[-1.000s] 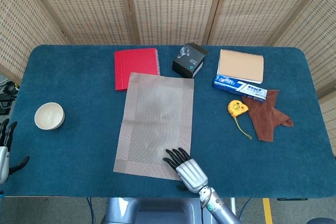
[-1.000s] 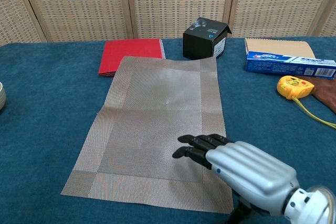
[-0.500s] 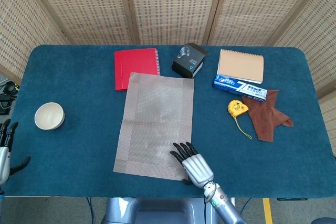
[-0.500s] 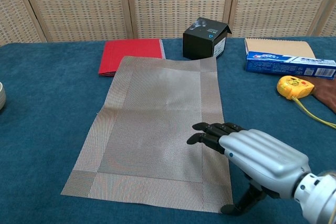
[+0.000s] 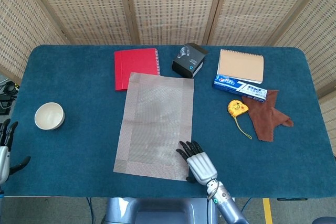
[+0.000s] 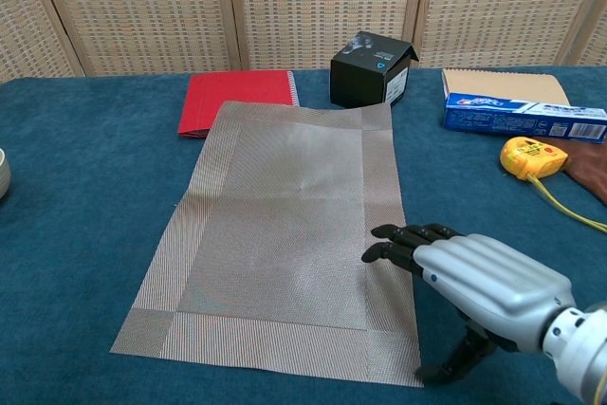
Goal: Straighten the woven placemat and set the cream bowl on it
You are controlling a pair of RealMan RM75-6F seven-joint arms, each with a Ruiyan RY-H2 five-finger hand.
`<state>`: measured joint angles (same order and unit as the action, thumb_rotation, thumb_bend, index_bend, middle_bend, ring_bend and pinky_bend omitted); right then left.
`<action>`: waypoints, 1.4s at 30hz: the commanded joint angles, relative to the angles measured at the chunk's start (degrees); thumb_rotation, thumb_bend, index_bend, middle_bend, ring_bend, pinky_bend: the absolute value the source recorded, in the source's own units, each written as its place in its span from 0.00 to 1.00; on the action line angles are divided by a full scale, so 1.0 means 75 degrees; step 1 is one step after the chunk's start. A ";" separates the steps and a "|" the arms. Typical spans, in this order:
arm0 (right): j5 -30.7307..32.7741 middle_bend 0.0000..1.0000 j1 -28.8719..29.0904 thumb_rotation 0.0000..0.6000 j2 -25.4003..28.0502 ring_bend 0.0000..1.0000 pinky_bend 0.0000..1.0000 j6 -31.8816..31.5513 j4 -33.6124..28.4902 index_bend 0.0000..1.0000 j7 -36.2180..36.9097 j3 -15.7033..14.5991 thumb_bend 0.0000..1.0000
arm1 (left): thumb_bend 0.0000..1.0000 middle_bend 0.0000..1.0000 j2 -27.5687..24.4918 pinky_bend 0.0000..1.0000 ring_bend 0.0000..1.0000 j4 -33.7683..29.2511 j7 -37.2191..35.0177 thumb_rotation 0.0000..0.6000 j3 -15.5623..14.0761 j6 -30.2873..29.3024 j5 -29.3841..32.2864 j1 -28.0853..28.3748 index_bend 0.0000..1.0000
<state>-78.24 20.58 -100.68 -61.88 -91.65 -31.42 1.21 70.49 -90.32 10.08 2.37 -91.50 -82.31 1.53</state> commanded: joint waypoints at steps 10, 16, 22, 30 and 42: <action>0.0416 0.00 0.0078 1.00 0.0153 0.00 0.00 0.0017 -0.0210 0.17 -0.0359 -0.0040 0.13 | 0.17 0.00 0.0015 0.00 0.00 -0.0023 0.0060 1.00 0.0011 0.0075 -0.0049 -0.0016 0.06; 0.0457 0.00 0.0153 1.00 0.0085 0.00 0.00 0.0104 -0.0109 0.17 -0.0202 -0.0084 0.13 | 0.17 0.00 0.0022 0.00 0.00 -0.0023 0.0057 1.00 0.0026 0.0087 -0.0064 -0.0034 0.06; -0.0227 0.00 0.0237 1.00 -0.0220 0.00 0.00 -0.0057 0.0357 0.20 0.0617 -0.0168 0.17 | 0.17 0.00 0.0018 0.00 0.00 -0.0008 0.0025 1.00 0.0051 0.0133 -0.0041 -0.0039 0.07; -0.1017 0.00 0.0242 1.00 -0.0558 0.00 0.00 -0.0447 0.0946 0.27 0.1868 -0.0302 0.33 | 0.17 0.00 0.0026 0.00 0.00 0.0016 -0.0030 1.00 0.0065 0.0195 -0.0052 -0.0036 0.07; -0.1310 0.00 0.0273 1.00 -0.0942 0.00 0.00 -0.0697 0.1327 0.30 0.2620 -0.0206 0.40 | 0.17 0.00 0.0035 0.00 0.00 0.0006 -0.0077 1.00 0.0063 0.0254 -0.0065 -0.0043 0.08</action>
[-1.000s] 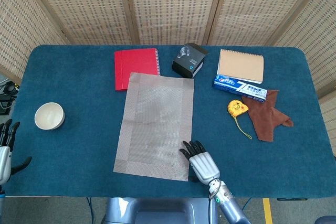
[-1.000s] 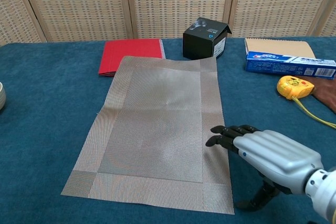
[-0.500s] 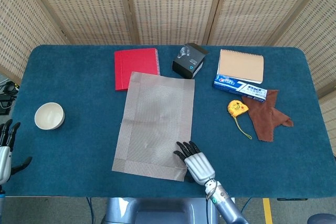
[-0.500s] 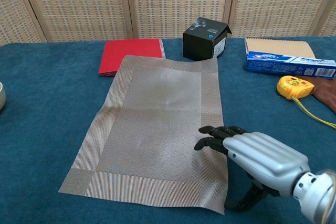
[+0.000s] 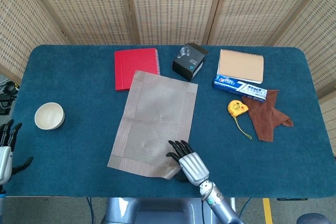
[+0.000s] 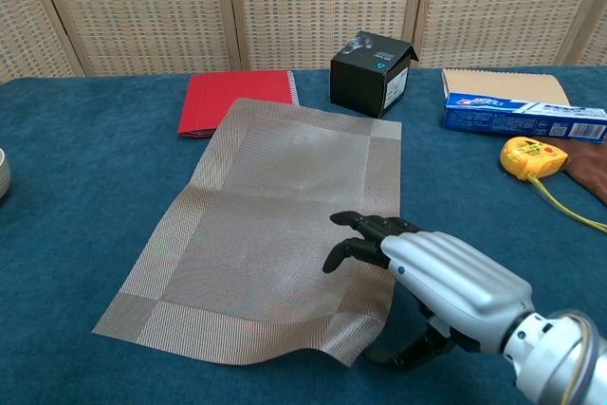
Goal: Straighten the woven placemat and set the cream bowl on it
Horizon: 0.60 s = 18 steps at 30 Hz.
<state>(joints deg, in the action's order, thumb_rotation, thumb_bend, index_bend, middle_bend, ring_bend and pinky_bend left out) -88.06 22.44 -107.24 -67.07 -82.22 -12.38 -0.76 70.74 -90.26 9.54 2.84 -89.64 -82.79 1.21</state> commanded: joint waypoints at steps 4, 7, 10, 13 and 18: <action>0.0033 0.00 0.0057 1.00 -0.0155 0.00 0.00 0.0021 0.0182 0.31 0.0181 0.0121 0.42 | 0.17 0.00 -0.0003 0.00 0.00 -0.0012 -0.0016 1.00 0.0015 0.0016 0.0016 -0.0001 0.09; 0.0093 0.00 0.0094 1.00 -0.0246 0.00 0.00 0.0066 0.0340 0.32 0.0244 0.0197 0.44 | 0.17 0.00 -0.0008 0.00 0.00 -0.0002 -0.0060 1.00 0.0043 0.0023 0.0047 -0.0002 0.09; 0.0151 0.00 0.0116 1.00 -0.0320 0.00 0.00 0.0080 0.0470 0.34 0.0319 0.0267 0.46 | 0.17 0.00 -0.0010 0.00 0.00 0.0016 -0.0095 1.00 0.0046 0.0038 0.0048 -0.0003 0.09; 0.0197 0.00 0.0151 1.00 -0.0411 0.00 0.00 0.0079 0.0581 0.38 0.0420 0.0362 0.48 | 0.17 0.00 -0.0002 0.00 0.00 0.0032 -0.0103 1.00 0.0038 0.0074 0.0038 0.0008 0.09; 0.0180 0.00 0.0181 1.00 -0.0518 0.00 0.00 0.0030 0.0748 0.49 0.0590 0.0402 0.49 | 0.17 0.00 -0.0008 0.00 0.00 0.0005 -0.0088 1.00 0.0042 0.0084 0.0048 0.0001 0.09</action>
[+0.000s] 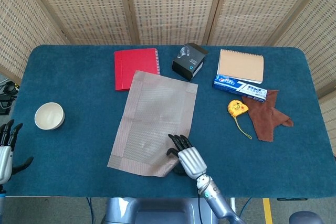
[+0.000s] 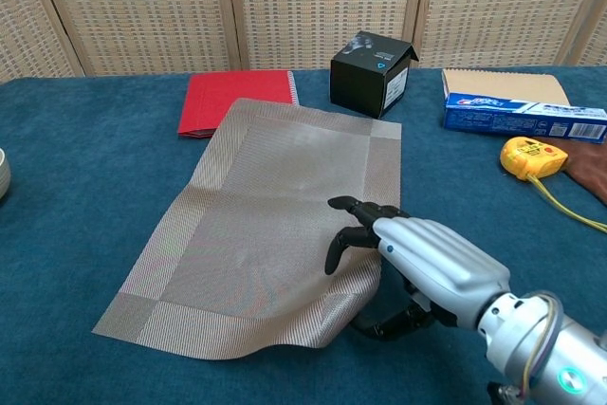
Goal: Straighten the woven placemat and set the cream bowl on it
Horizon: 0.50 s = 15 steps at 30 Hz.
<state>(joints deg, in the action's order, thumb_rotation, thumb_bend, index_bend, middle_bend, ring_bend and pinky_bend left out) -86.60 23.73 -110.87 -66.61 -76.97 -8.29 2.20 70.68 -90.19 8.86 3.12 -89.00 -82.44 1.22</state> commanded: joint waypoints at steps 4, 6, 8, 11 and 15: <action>-0.0059 0.00 -0.0005 1.00 -0.0080 0.00 0.00 -0.0115 0.0124 0.57 0.0040 -0.0015 0.50 | 0.17 0.00 -0.0002 0.00 0.00 -0.0010 -0.0003 1.00 0.0015 0.0014 0.0019 0.0001 0.10; -0.0080 0.00 -0.0019 1.00 -0.0103 0.00 0.00 -0.0179 0.0155 0.59 0.0027 -0.0016 0.50 | 0.17 0.00 -0.0005 0.00 0.00 -0.0010 -0.0001 1.00 0.0011 0.0032 0.0021 0.0003 0.10; -0.0090 0.00 -0.0032 1.00 -0.0116 0.00 0.00 -0.0227 0.0166 0.61 0.0031 -0.0014 0.50 | 0.17 0.00 -0.0002 0.00 0.00 -0.0007 0.0004 1.00 0.0012 0.0039 0.0020 0.0005 0.10; -0.0107 0.01 -0.0054 1.00 -0.0118 0.00 0.00 -0.0295 0.0161 0.65 0.0038 -0.0020 0.50 | 0.17 0.00 -0.0003 0.00 0.00 -0.0012 0.0002 1.00 0.0018 0.0036 0.0023 0.0003 0.10; -0.0148 0.02 -0.0083 1.00 -0.0080 0.00 0.00 -0.0378 0.0072 0.69 0.0068 -0.0046 0.50 | 0.17 0.00 0.0003 0.00 0.00 -0.0004 0.0001 1.00 0.0018 0.0059 0.0028 0.0008 0.10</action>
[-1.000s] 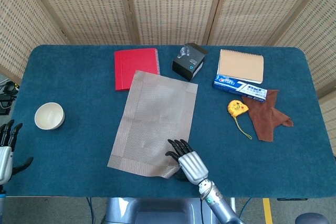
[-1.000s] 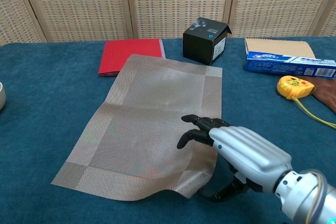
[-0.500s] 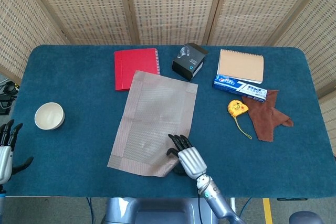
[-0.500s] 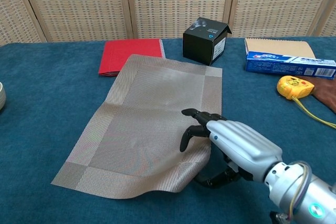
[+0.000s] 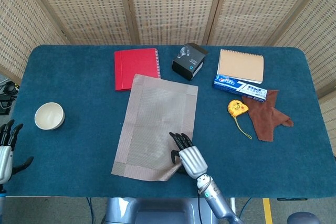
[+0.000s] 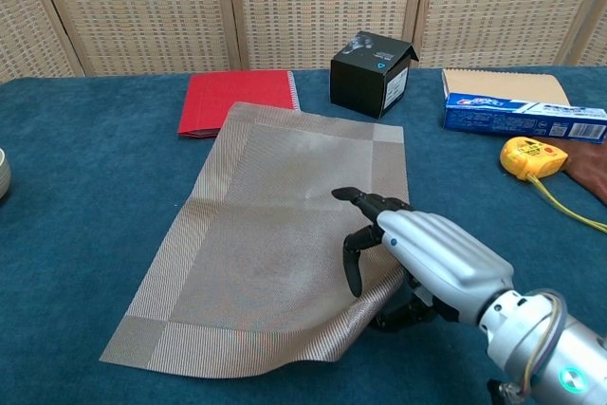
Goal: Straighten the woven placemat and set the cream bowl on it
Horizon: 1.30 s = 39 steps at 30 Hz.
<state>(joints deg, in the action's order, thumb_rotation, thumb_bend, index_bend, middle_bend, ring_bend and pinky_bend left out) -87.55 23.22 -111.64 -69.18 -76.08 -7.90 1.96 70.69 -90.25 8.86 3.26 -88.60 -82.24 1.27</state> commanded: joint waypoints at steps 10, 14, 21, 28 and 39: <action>-0.0046 0.03 -0.0099 1.00 0.0257 0.00 0.00 -0.0165 -0.0261 0.72 -0.0086 -0.0074 0.51 | 0.17 0.00 0.0026 0.00 0.00 0.0020 0.0019 1.00 0.0004 0.0010 -0.0006 0.0004 0.10; 0.0018 0.03 -0.0204 1.00 0.0599 0.00 0.00 -0.0237 -0.0395 0.72 -0.0128 -0.0106 0.51 | 0.17 0.00 0.0038 0.00 0.00 0.0020 0.0039 1.00 0.0011 0.0013 -0.0005 0.0009 0.10; 0.0076 0.05 -0.0332 1.00 0.1125 0.00 0.00 -0.0369 -0.0669 0.73 0.0044 -0.0093 0.51 | 0.17 0.00 0.0069 0.00 0.00 0.0026 0.0108 1.00 0.0003 0.0052 0.0003 0.0024 0.10; 0.0013 0.05 -0.0433 1.00 0.1749 0.00 0.00 -0.0644 -0.1025 0.73 0.0002 0.0002 0.51 | 0.17 0.00 0.0092 0.00 0.00 -0.0006 0.0177 1.00 0.0001 0.0019 -0.0018 0.0018 0.10; 0.0481 0.05 -0.0462 1.00 0.2429 0.00 0.00 -0.0517 -0.0943 0.74 0.0226 0.0339 0.51 | 0.17 0.00 0.0099 0.00 0.00 -0.0029 0.0222 1.00 -0.0007 -0.0019 -0.0057 0.0006 0.10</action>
<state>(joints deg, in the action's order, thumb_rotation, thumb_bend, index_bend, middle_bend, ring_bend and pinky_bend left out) -84.30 19.69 -93.78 -73.34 -83.43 -6.46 4.19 71.43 -90.46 10.53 3.20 -88.75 -82.67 1.31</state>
